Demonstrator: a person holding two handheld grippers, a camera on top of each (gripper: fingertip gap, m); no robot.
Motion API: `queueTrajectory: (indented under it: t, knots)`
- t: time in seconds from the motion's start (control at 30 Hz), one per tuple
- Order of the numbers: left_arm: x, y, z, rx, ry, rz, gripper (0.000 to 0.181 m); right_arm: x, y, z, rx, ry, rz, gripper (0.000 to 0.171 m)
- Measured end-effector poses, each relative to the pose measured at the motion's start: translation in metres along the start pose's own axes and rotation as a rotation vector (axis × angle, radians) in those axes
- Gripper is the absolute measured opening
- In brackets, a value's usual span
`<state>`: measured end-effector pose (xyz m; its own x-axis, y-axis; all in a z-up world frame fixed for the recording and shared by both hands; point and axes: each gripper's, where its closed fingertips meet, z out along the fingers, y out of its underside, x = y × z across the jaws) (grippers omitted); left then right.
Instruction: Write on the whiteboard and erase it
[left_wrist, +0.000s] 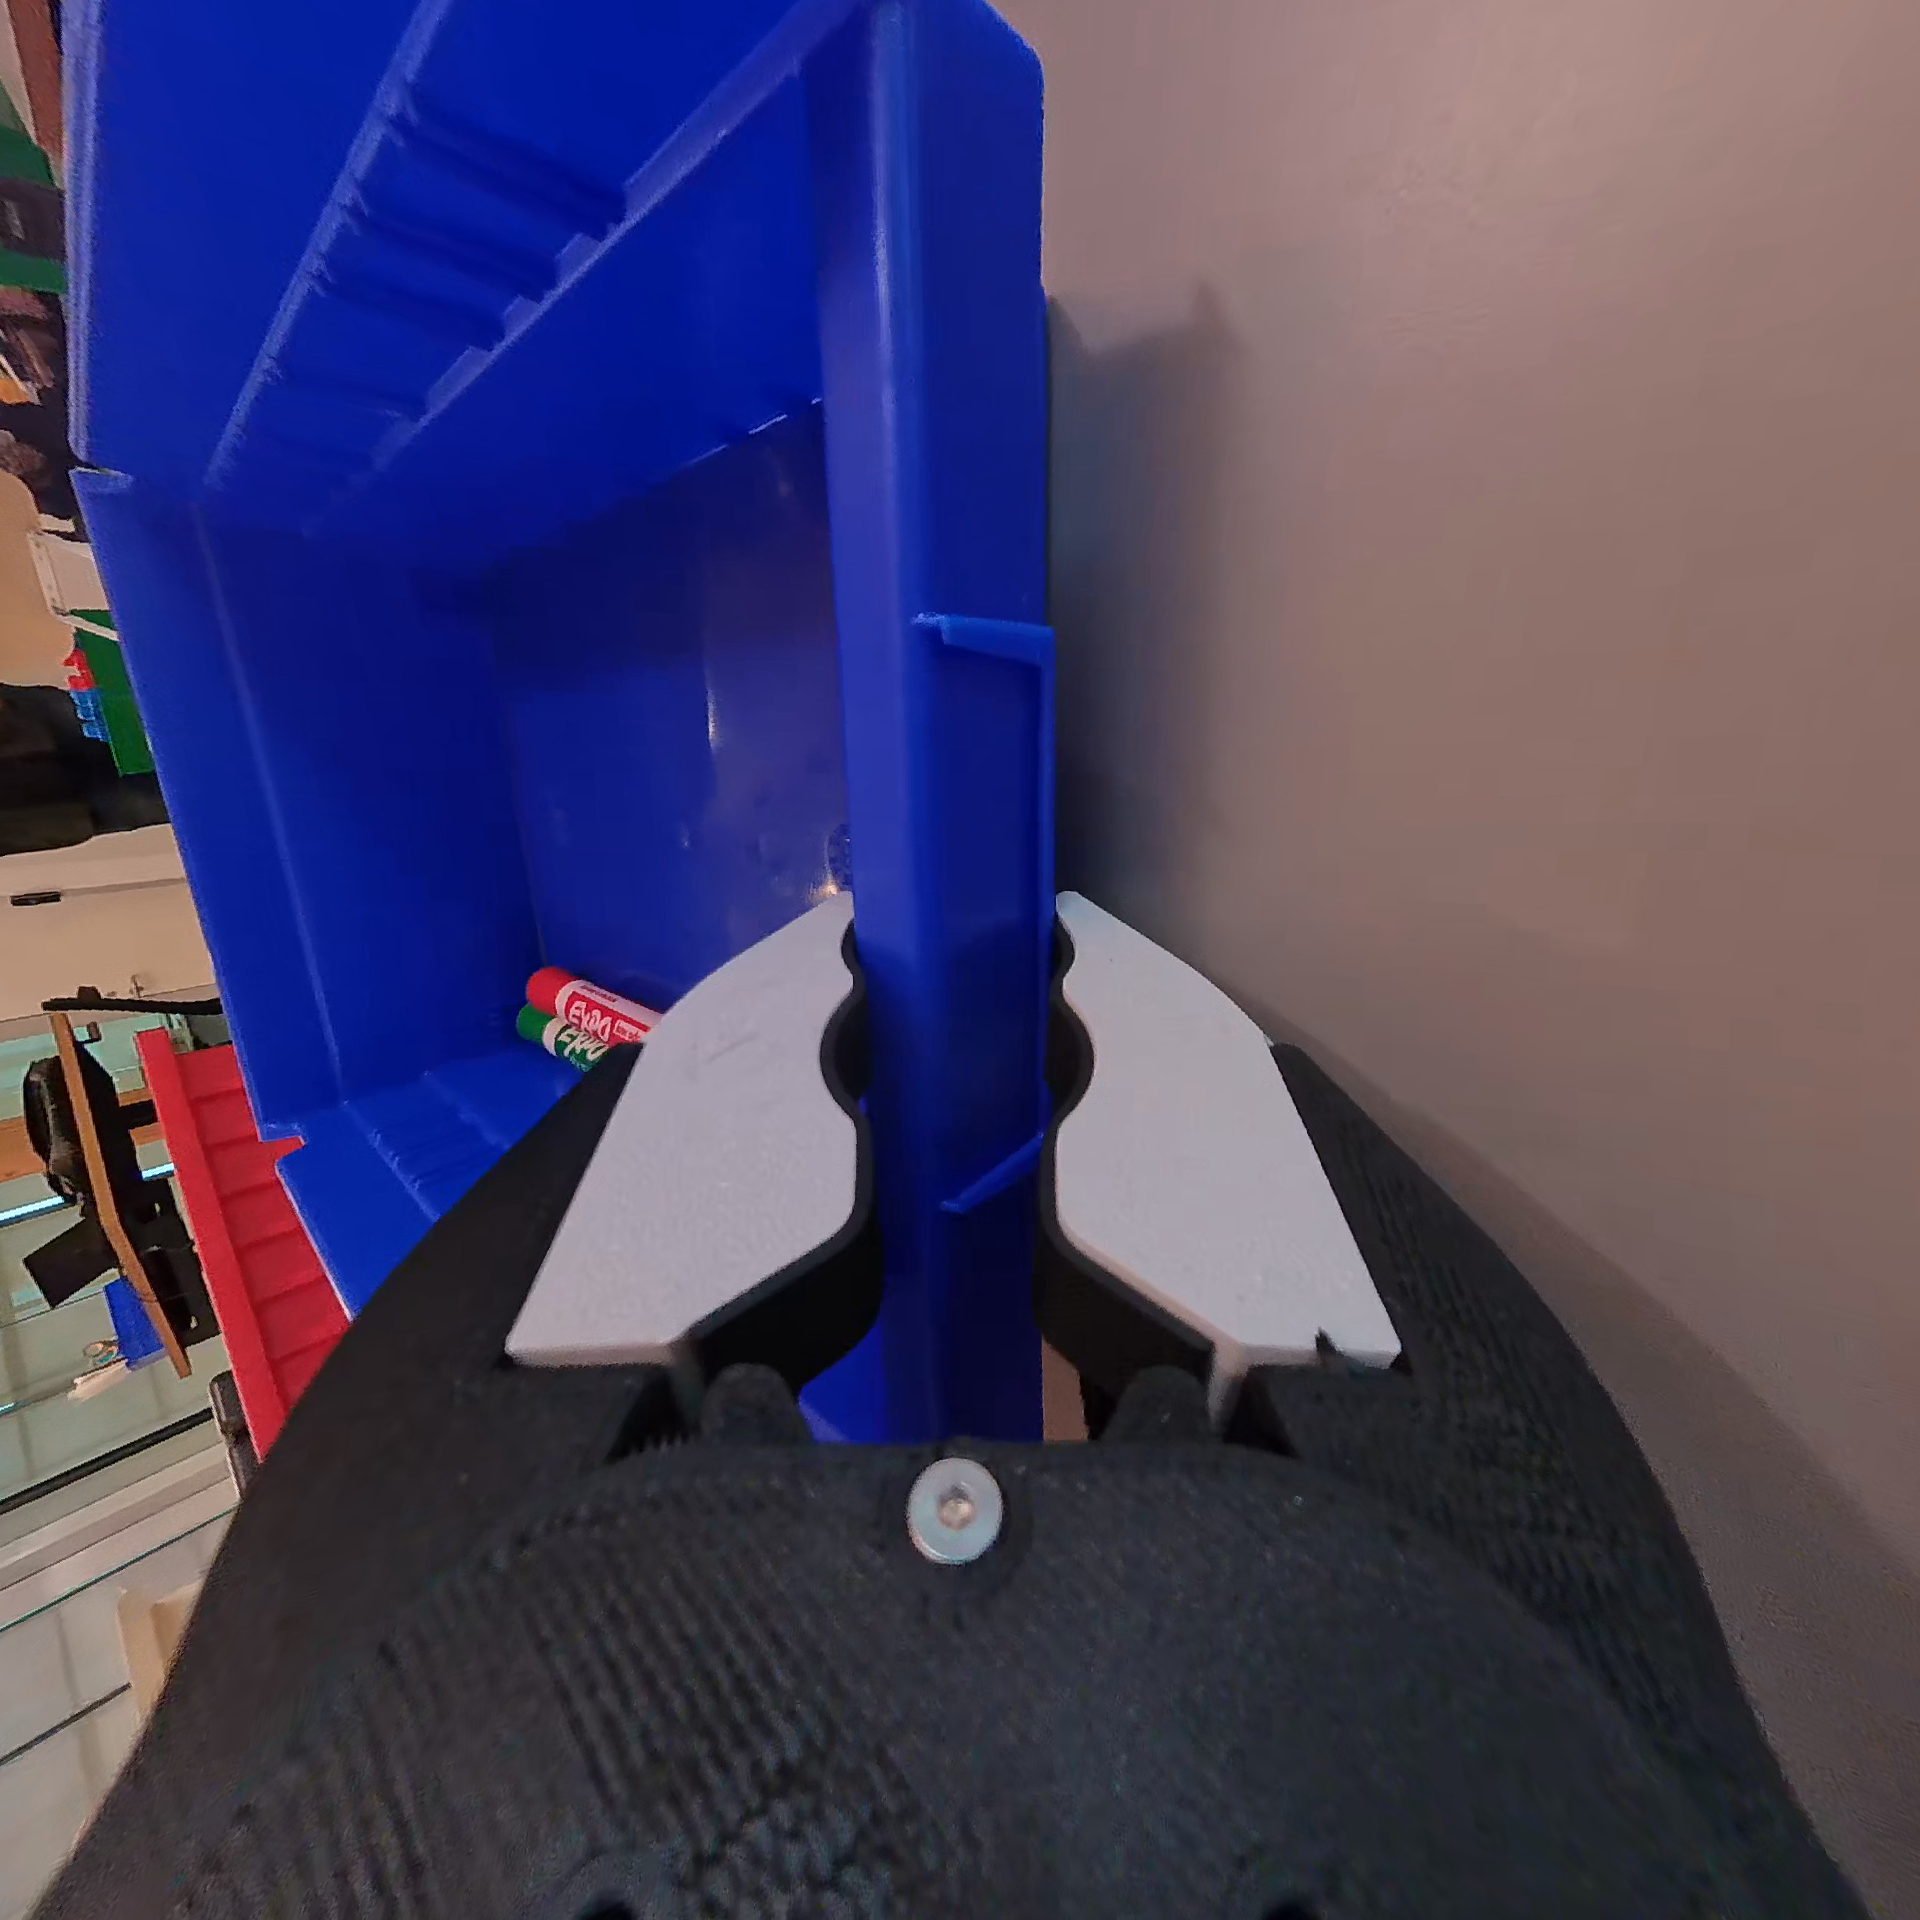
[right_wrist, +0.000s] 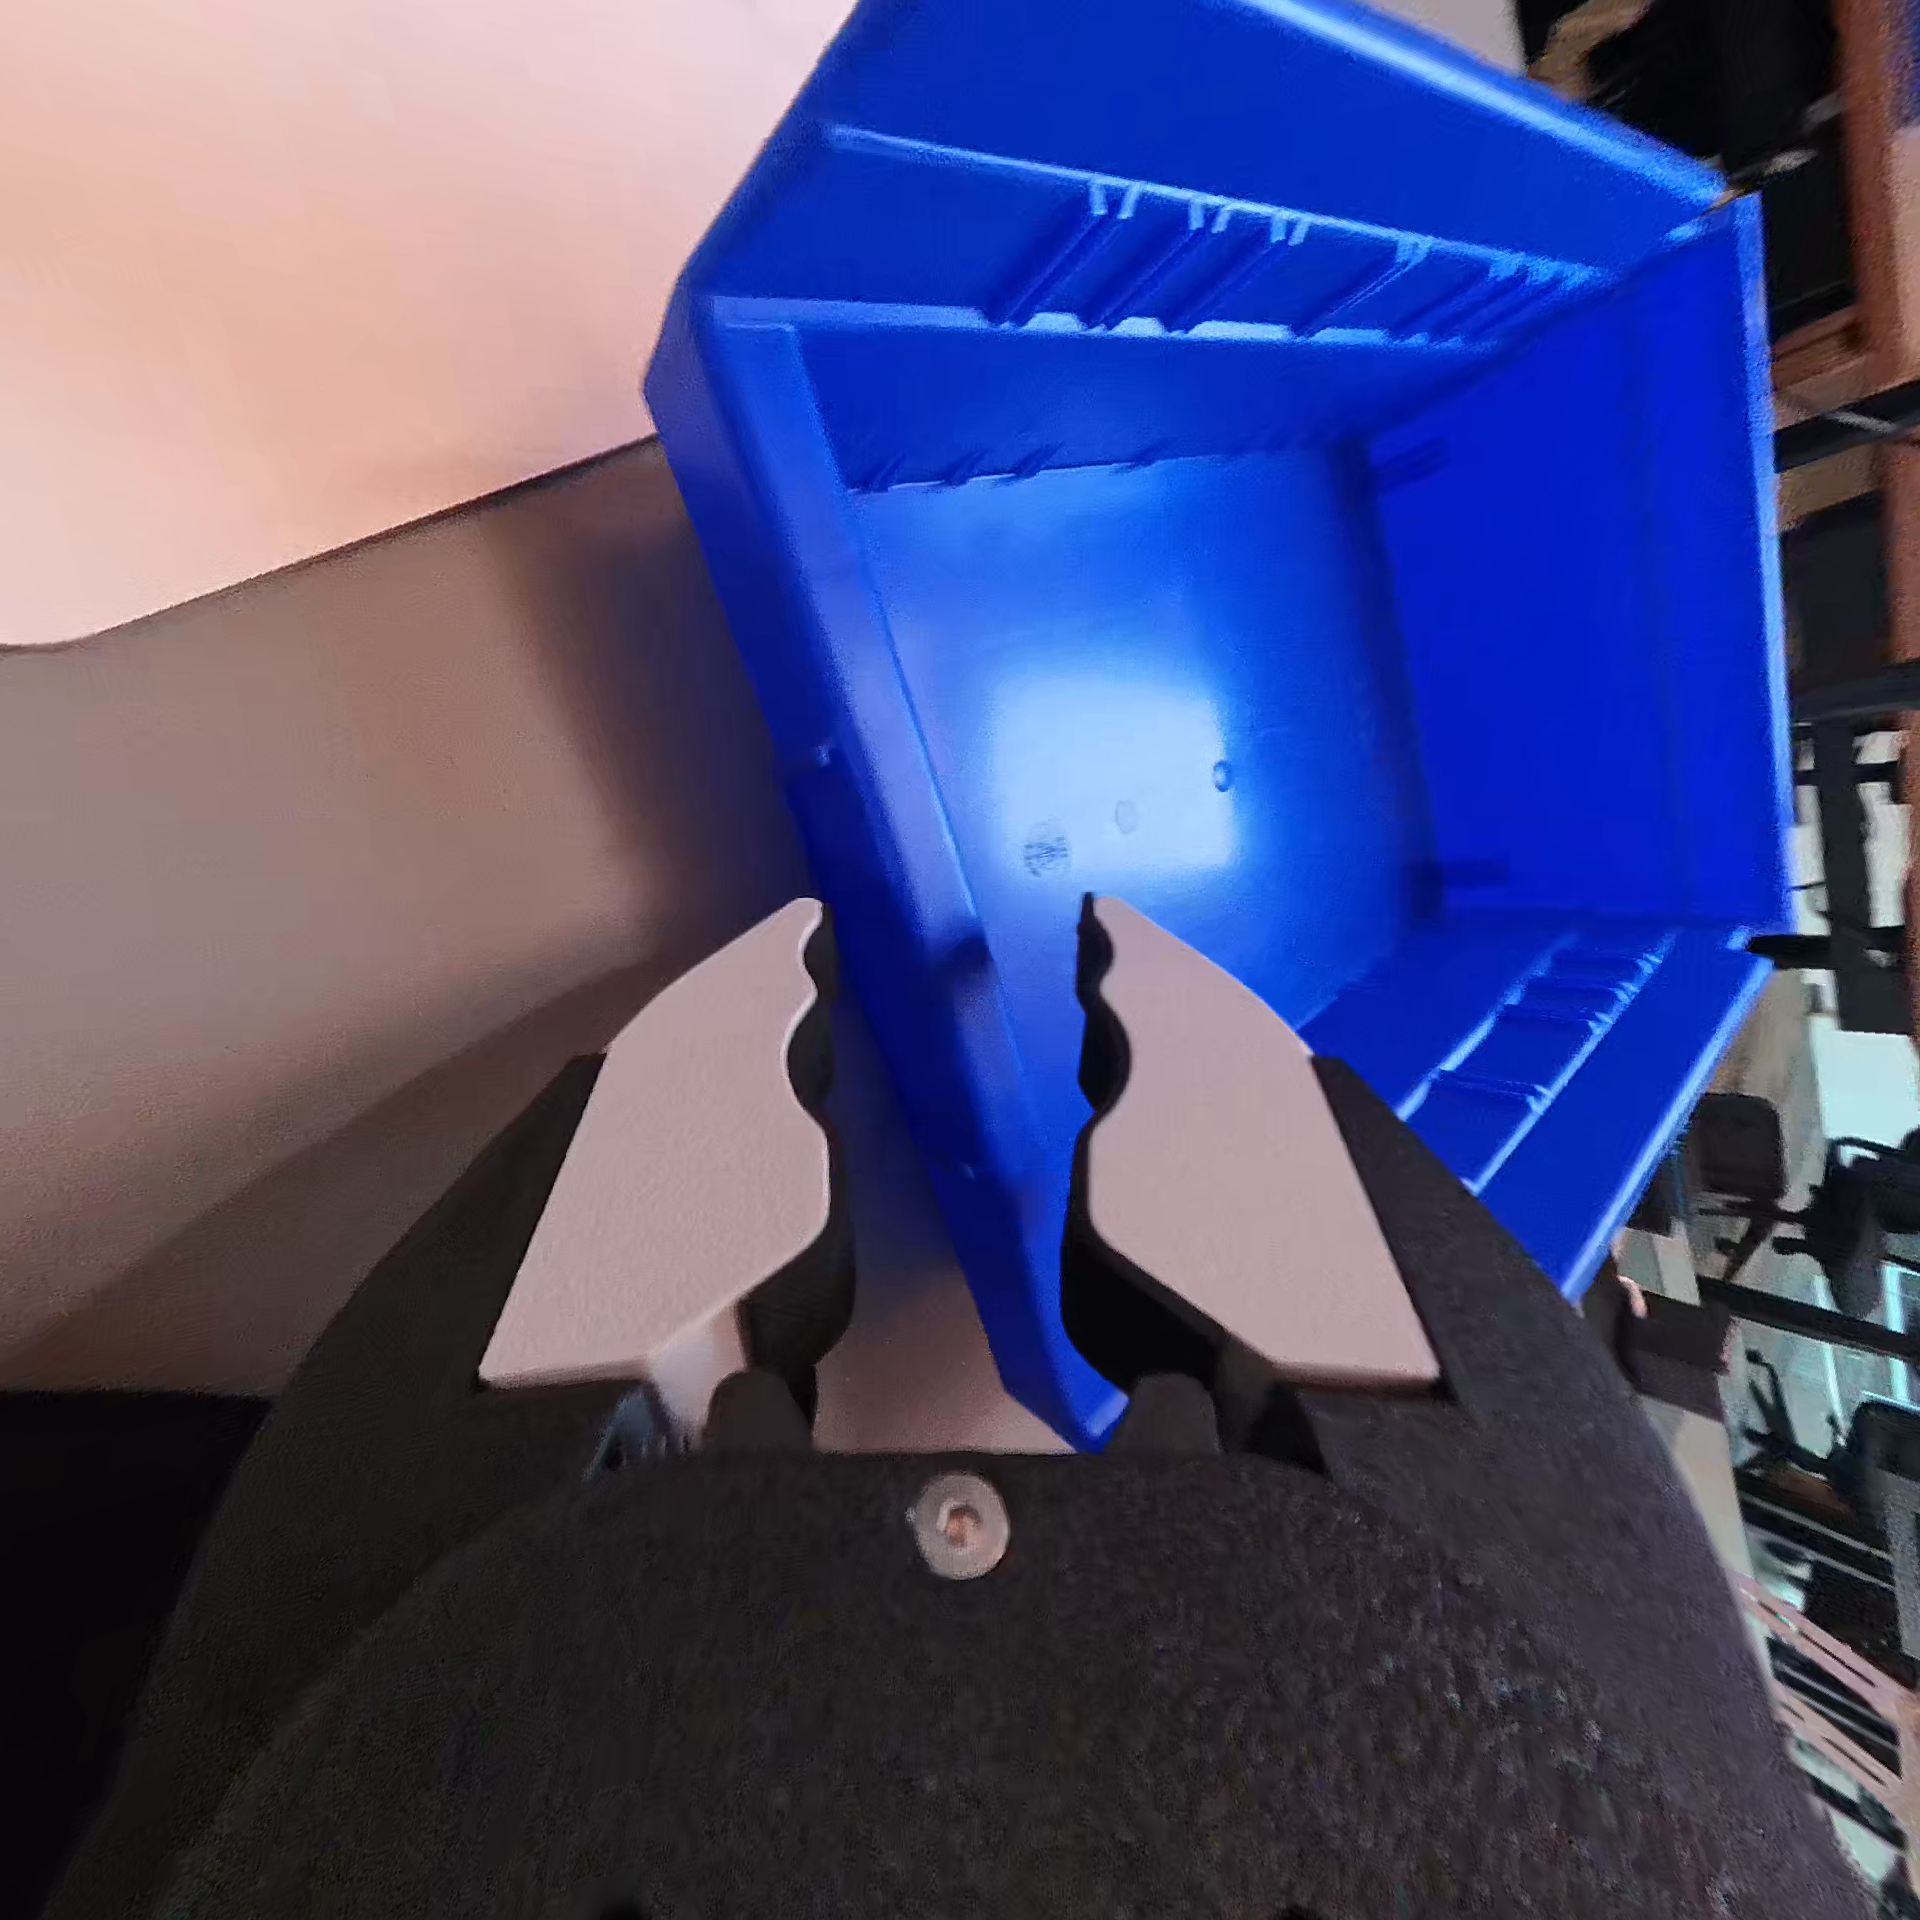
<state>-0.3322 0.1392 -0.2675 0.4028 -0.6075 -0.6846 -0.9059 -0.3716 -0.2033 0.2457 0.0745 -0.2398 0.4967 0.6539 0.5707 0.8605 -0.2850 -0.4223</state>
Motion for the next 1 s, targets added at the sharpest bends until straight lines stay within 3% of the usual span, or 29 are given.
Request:
queueTrajectory:
  t: [0.17, 0.2, 0.27, 0.4, 0.43, 0.5, 0.63, 1.0]
  knots:
    - [0.0, -0.001, 0.0, 0.005, 0.003, -0.005, 0.031, 0.005, -0.011, 0.017, -0.06, -0.011, -0.061, 0.029]
    - [0.001, -0.001, 0.0, 0.007, 0.004, -0.008, 0.031, 0.004, -0.013, 0.018, -0.077, -0.05, -0.058, 0.044]
    - [0.001, -0.001, 0.0, 0.012, 0.007, -0.009, 0.031, 0.002, -0.018, 0.015, -0.086, -0.143, -0.023, 0.056]
    - [0.001, -0.002, 0.0, 0.016, 0.013, -0.005, 0.031, 0.009, -0.004, 0.018, -0.186, -0.175, -0.078, 0.058]
    - [0.001, -0.003, 0.0, 0.019, 0.014, -0.007, 0.031, 0.008, 0.004, 0.024, -0.235, -0.181, -0.104, 0.054]
    - [0.001, -0.004, 0.0, 0.02, 0.01, -0.008, 0.031, 0.005, 0.011, 0.039, -0.25, -0.187, -0.117, 0.03]
    - [0.002, -0.007, 0.0, 0.017, 0.013, -0.003, 0.031, 0.021, -0.004, 0.053, -0.243, -0.066, 0.036, 0.031]
    - [0.005, -0.027, 0.003, 0.02, -0.001, -0.051, 0.031, 0.039, -0.02, 0.083, -0.251, 0.025, 0.082, 0.031]
